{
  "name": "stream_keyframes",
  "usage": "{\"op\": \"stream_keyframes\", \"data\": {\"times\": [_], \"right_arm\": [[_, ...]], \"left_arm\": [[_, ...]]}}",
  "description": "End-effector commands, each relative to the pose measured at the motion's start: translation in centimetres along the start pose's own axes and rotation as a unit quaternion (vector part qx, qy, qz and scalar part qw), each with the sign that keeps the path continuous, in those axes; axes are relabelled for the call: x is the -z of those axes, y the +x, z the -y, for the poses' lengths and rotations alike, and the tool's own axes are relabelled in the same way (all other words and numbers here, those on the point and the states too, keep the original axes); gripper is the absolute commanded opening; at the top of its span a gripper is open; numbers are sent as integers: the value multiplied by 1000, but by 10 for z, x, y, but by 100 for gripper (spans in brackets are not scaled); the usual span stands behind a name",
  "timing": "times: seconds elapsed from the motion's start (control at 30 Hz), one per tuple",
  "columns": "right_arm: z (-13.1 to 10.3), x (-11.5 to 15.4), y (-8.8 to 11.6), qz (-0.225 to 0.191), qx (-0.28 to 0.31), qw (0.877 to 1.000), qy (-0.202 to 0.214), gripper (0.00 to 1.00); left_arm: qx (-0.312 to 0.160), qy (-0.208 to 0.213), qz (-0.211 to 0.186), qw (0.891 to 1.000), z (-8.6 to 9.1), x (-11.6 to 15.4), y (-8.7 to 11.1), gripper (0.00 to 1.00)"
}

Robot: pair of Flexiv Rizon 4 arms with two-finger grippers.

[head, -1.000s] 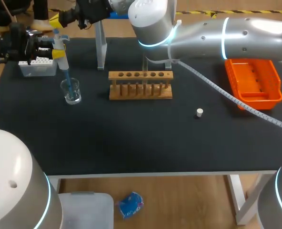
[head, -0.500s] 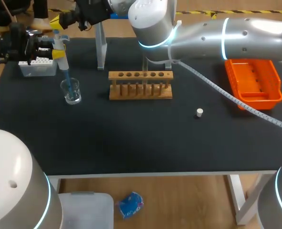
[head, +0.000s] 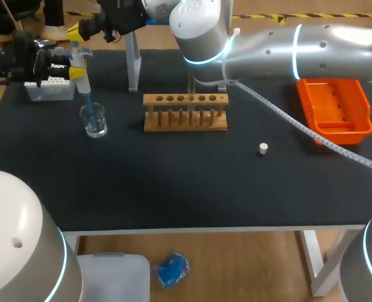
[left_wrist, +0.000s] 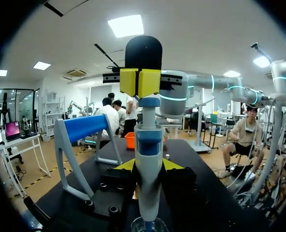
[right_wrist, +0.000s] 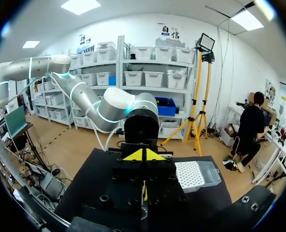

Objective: Invert the test tube, pick up the pipette, mount the tip to pipette, aspirate from beaker and dispense into the tube, eject the tip, return the pipette, and cap with the stopper.

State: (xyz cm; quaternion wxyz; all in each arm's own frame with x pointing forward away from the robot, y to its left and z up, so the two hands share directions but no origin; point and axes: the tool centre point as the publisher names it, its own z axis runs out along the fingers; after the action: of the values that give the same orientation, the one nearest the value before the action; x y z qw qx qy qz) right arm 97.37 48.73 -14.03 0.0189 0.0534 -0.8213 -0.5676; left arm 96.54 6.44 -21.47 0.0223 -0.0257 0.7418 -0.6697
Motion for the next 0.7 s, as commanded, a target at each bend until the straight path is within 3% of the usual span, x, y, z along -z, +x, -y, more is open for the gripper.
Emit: {"op": "stream_keyframes", "data": {"times": [0.03, 0.7], "right_arm": [[5, -2, 0, -3, -1, 1000, 1, 0], [14, -7, 3, -6, -13, 1000, -2, 0]], "left_arm": [[0, 1, -1, 1000, 3, 1, -2, 0], [0, 1, -1, 1000, 3, 1, -2, 0]]}}
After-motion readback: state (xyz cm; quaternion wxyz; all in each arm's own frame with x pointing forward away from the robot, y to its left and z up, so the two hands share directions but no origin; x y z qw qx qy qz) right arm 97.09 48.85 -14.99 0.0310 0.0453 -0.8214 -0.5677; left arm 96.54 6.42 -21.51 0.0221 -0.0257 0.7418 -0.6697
